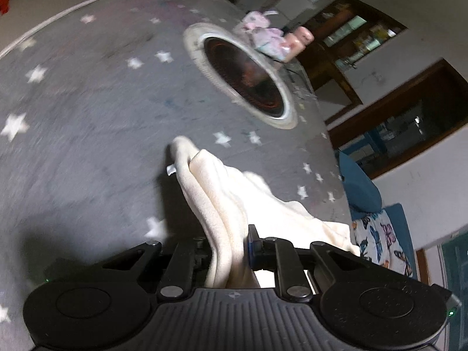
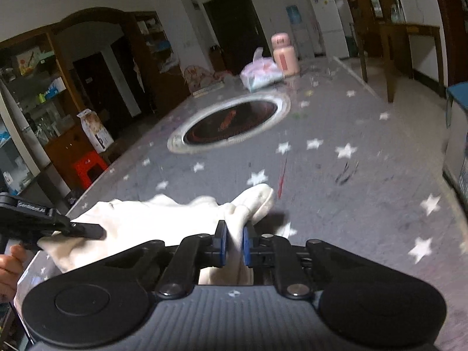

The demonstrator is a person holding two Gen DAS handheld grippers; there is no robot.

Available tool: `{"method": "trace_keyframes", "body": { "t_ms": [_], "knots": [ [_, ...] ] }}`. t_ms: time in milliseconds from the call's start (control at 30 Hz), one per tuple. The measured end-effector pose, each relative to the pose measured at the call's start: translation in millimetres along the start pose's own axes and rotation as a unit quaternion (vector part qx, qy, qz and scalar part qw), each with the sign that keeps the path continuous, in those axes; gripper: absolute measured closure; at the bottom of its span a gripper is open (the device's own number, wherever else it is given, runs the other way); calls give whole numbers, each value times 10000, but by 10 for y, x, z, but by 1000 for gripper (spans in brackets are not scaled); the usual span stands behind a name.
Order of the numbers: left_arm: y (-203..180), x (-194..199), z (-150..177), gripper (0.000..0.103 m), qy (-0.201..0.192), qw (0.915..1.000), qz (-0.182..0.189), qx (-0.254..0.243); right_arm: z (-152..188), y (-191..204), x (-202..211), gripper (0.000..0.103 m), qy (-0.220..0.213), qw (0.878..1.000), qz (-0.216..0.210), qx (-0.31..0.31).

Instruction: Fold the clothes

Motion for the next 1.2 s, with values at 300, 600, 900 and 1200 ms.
{"method": "trace_keyframes", "body": {
  "t_ms": [300, 600, 900, 1200],
  "knots": [
    [-709, -341, -204, 87, 126, 9958, 226, -874, -388, -133, 389, 94, -554, 9976, 393, 164],
    [-1268, -795, -315, 87, 233, 9895, 441, -1355, -753, -582, 576, 94, -868, 9910, 993, 232],
    [-1522, -1134, -304, 87, 316, 9835, 277, -1757, -857, -992, 499, 94, -879, 9877, 1293, 86],
    [-1312, -1389, -147, 80, 641, 9815, -173, -1797, -650, -1287, 170, 92, -471, 9874, 1512, -43]
  ]
}}
Point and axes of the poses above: each gripper's, at about its wrist camera, not at the fingertips, and x roughly against the way its jaws point, y to its left, z to its underside, the point moved 6 cm from there along -x, roughly the way its jaws point, and after that the axes turned 8 degrees about -x, right-handed, at the moved point
